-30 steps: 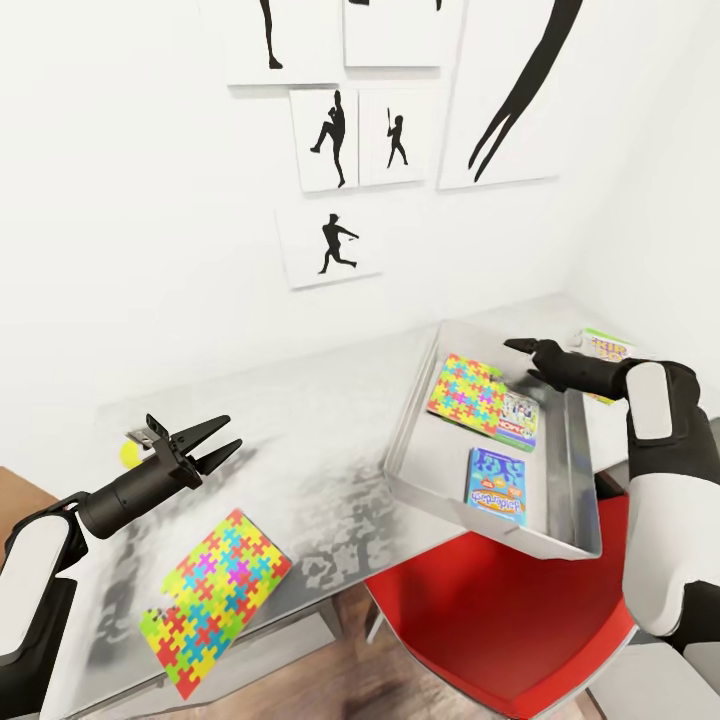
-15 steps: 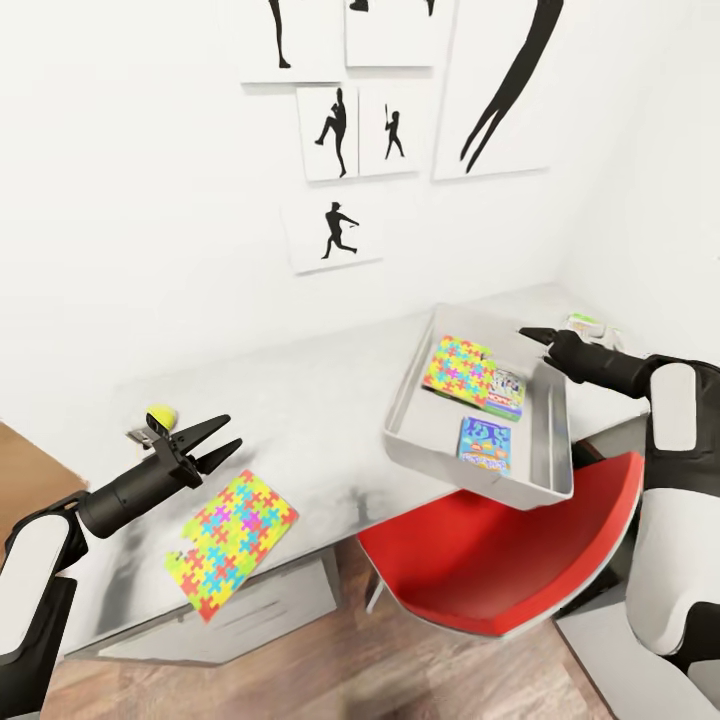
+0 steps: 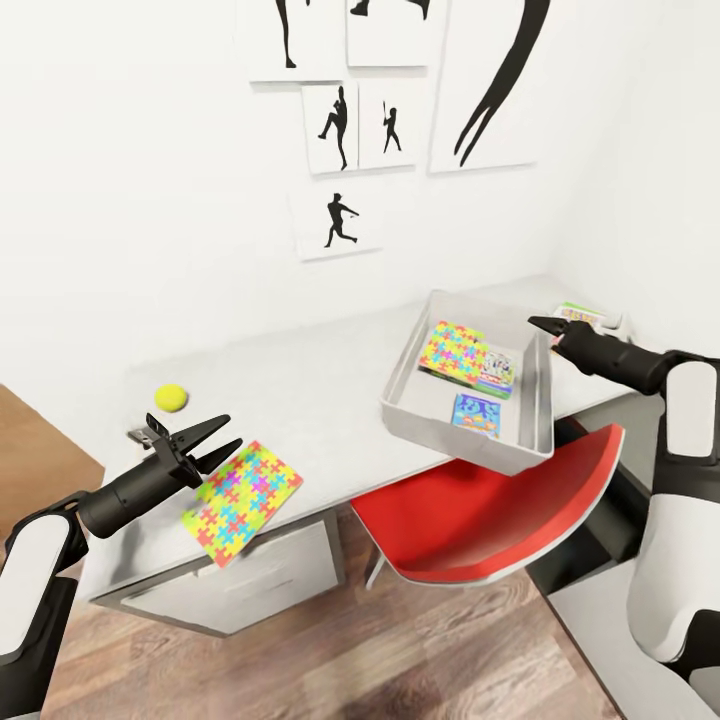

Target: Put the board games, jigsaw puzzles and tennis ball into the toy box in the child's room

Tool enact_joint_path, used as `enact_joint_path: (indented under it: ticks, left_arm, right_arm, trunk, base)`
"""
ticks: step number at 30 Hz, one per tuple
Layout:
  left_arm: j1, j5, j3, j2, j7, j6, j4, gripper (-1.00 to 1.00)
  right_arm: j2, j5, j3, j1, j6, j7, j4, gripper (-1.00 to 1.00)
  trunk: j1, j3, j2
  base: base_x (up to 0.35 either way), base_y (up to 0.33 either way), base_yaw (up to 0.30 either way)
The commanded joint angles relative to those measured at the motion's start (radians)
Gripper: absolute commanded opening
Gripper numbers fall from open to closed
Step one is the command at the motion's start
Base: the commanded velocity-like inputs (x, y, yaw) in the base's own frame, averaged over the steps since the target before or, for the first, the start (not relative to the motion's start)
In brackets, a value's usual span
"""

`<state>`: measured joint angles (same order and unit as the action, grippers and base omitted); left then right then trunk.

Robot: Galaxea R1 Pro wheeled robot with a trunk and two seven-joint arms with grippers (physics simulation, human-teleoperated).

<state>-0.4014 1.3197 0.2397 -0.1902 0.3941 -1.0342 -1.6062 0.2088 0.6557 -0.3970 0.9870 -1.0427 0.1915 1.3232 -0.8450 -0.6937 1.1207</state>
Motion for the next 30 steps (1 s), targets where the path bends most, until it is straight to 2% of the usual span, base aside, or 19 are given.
enact_joint_path:
  ticks: [1,4,5,6,9,12,22,27,29,30]
  left_arm:
    - [-0.001,-0.007,0.001,0.0,0.007,-0.004,0.0,1.0]
    - [-0.001,-0.007,0.001,0.001,0.007,-0.003,0.0,1.0]
    - [-0.001,-0.007,0.001,0.001,0.007,-0.003,0.001,1.0]
    - [-0.001,-0.007,0.001,0.001,0.006,-0.003,0.001,1.0]
    - [-0.001,-0.007,0.001,0.001,0.006,-0.003,0.001,1.0]
    - [-0.001,-0.007,0.001,0.001,0.007,-0.003,0.001,1.0]
    - [-0.001,-0.007,0.001,0.001,0.006,-0.003,0.001,1.0]
    - [-0.001,-0.007,0.003,0.001,0.007,-0.003,0.001,1.0]
    - [-0.001,-0.007,0.004,0.0,0.007,-0.003,0.002,1.0]
    - [-0.001,-0.007,0.004,0.0,0.007,-0.003,0.002,1.0]
  right_arm:
    - [0.0,-0.009,-0.002,-0.001,-0.004,0.012,0.014,1.0]
    - [0.0,-0.005,-0.004,-0.011,-0.004,0.017,0.046,1.0]
    - [0.007,0.015,-0.013,-0.037,-0.004,0.035,0.107,1.0]
    - [0.011,0.025,-0.015,-0.044,-0.004,0.044,0.13,1.0]
    - [0.017,0.036,-0.016,-0.05,-0.004,0.054,0.152,1.0]
    - [0.038,0.067,-0.016,-0.063,-0.004,0.083,0.207,1.0]
    - [0.085,0.106,-0.01,-0.098,-0.004,0.131,0.266,1.0]
    - [0.108,0.114,0.017,-0.114,-0.004,0.157,0.276,1.0]
    - [0.12,0.117,0.058,-0.122,-0.004,0.171,0.28,1.0]
    - [0.12,0.117,0.058,-0.122,-0.004,0.171,0.28,1.0]
  trunk:
    - [0.0,-0.001,0.001]
    - [0.0,-0.001,0.001]
    - [0.0,-0.001,0.001]
    - [0.0,-0.001,0.001]
    - [0.0,-0.001,0.001]
    - [0.0,-0.001,0.001]
    - [0.0,-0.001,0.001]
    - [0.0,-0.001,0.001]
    - [0.0,-0.001,0.001]
    - [0.0,-0.001,0.001]
  base:
    - [-0.053,0.0,0.0]
    - [-0.043,0.0,0.0]
    - [-0.017,0.0,0.0]
    - [-0.014,0.0,0.0]
    - [-0.012,0.0,0.0]
    - [-0.007,0.0,0.0]
    - [-0.003,0.0,0.0]
    - [0.0,0.0,0.0]
    - [0.0,0.0,0.0]
    - [0.0,0.0,0.0]
